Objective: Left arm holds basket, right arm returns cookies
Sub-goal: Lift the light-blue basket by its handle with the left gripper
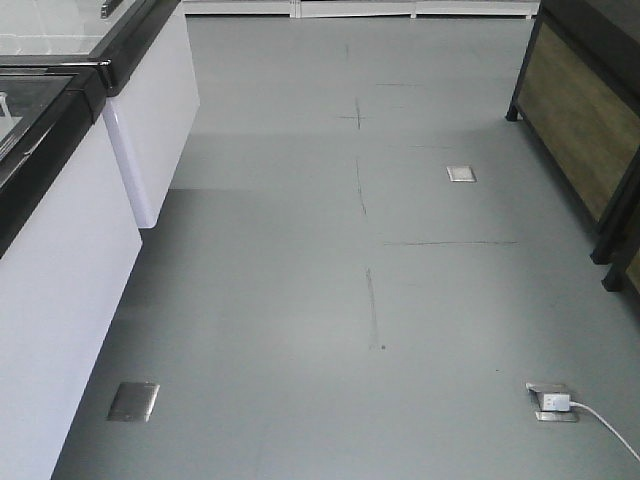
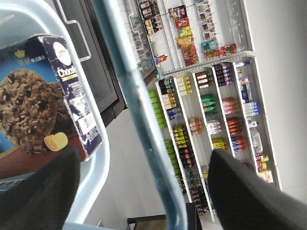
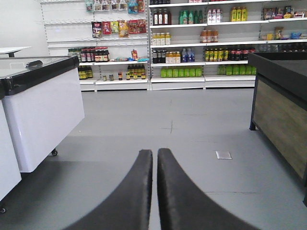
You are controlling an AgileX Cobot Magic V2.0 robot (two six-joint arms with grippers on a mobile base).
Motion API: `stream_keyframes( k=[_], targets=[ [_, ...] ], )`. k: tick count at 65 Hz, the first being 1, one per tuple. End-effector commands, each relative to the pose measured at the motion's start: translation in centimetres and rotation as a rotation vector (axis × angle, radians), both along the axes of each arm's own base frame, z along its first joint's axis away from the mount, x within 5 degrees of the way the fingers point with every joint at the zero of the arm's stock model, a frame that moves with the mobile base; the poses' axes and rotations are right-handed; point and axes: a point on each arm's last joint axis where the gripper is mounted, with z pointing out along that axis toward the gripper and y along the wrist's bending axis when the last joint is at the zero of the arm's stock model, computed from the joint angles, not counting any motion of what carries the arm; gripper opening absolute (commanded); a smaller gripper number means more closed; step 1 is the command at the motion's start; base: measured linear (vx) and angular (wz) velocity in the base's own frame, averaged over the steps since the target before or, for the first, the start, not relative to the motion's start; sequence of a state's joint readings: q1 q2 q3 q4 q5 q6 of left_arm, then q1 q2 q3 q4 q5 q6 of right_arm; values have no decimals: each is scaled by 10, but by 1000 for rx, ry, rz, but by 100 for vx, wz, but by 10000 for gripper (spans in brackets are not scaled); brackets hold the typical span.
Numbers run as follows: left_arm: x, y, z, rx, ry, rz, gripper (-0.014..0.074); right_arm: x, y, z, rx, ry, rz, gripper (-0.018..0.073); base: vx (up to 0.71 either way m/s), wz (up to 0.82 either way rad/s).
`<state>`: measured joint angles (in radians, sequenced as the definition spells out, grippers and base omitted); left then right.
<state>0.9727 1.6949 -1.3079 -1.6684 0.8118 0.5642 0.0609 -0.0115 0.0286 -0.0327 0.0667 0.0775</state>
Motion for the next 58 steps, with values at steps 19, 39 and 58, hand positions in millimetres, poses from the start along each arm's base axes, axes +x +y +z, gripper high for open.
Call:
stream_keyframes(
  k=[19, 39, 58],
  targets=[
    [15, 14, 43, -22, -201, -77, 531, -1, 0, 2, -4, -72, 1, -11, 0, 0],
    [10, 24, 38, -109, -201, -27, 144, -1, 0, 2, -4, -72, 1, -11, 0, 0],
    [-3, 31, 40, -104, -213, -30, -7, -1, 0, 2, -4, -72, 1, -11, 0, 0]
  ],
)
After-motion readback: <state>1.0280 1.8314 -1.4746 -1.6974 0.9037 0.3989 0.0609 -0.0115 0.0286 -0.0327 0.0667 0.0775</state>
